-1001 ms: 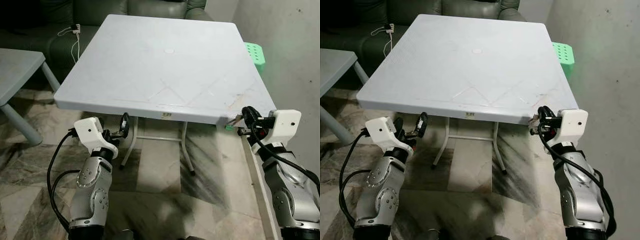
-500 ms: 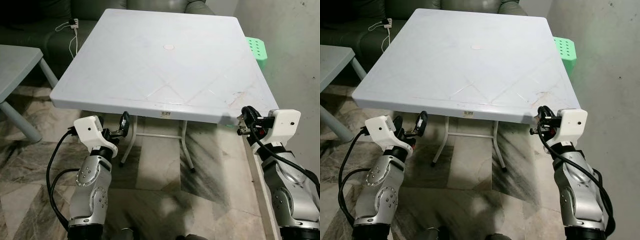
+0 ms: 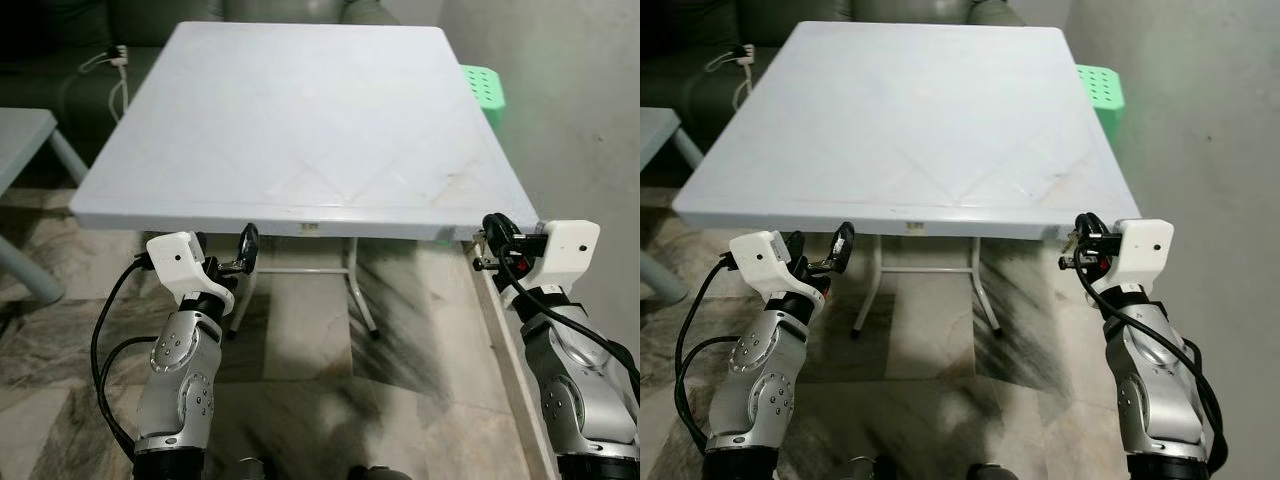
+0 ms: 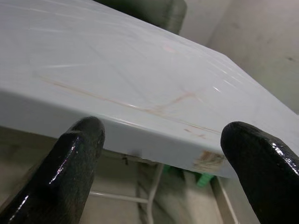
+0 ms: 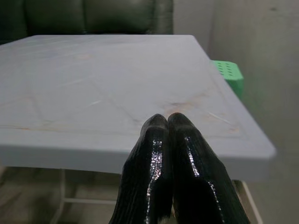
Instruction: Hang keys on a hook
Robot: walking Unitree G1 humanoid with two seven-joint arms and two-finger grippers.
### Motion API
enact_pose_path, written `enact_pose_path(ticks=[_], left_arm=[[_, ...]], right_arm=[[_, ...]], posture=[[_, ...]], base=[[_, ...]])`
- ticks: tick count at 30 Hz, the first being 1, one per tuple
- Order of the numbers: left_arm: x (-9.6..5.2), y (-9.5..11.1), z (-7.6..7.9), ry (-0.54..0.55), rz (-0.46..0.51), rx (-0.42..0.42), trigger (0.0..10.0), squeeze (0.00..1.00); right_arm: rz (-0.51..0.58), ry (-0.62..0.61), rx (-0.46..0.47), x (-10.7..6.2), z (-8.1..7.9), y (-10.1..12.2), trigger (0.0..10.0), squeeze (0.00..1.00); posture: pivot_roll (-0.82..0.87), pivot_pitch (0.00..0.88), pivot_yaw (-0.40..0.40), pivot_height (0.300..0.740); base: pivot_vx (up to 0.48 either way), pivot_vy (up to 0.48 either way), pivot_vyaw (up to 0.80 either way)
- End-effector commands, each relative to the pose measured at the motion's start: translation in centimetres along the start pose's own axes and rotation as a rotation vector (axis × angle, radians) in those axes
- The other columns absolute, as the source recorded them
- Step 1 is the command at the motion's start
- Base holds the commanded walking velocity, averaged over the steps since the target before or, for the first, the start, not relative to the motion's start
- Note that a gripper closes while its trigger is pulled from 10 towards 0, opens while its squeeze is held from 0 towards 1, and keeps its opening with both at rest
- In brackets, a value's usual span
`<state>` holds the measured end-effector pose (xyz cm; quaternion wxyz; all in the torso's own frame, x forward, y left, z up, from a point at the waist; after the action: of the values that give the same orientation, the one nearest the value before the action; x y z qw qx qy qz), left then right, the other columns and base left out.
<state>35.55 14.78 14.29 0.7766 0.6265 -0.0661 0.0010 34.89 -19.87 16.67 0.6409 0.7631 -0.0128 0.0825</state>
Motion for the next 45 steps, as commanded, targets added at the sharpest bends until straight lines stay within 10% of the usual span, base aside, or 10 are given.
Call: enact_pose_path(ticks=[1, 45], left_arm=[[0.01, -0.16, 0.23, -0.004, -0.009, 0.004, 10.0, 0.0], [0.1, 0.15, 0.24, -0.031, -0.009, 0.067, 10.0, 0.0]], right_arm=[[-0.017, -0.013, -0.01, -0.18, 0.39, -0.37, 10.0, 0.0], [-0.014, -0.001, 0.005, 0.27, -0.26, -0.83, 10.0, 0.0]], posture=[[-0.05, 0.136, -0.054, 0.74], [-0.02, 0.11, -0.046, 0.74]], base=[[0.0, 0.0, -0.77], [0.0, -0.115, -0.77]])
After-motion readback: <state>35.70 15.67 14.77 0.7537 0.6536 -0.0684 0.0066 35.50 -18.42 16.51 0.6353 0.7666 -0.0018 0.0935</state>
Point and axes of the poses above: a point about 5 cm out from each wrist's last joint towards the gripper, its own x axis pointing out of the wrist towards the gripper, its own y axis along the axis of the wrist's last joint, z = x × y, the point moved 6 cm from there along x, pointing out of the wrist towards the gripper, and after that the axes turned 6 degrees about x, right-handed, at the moved point
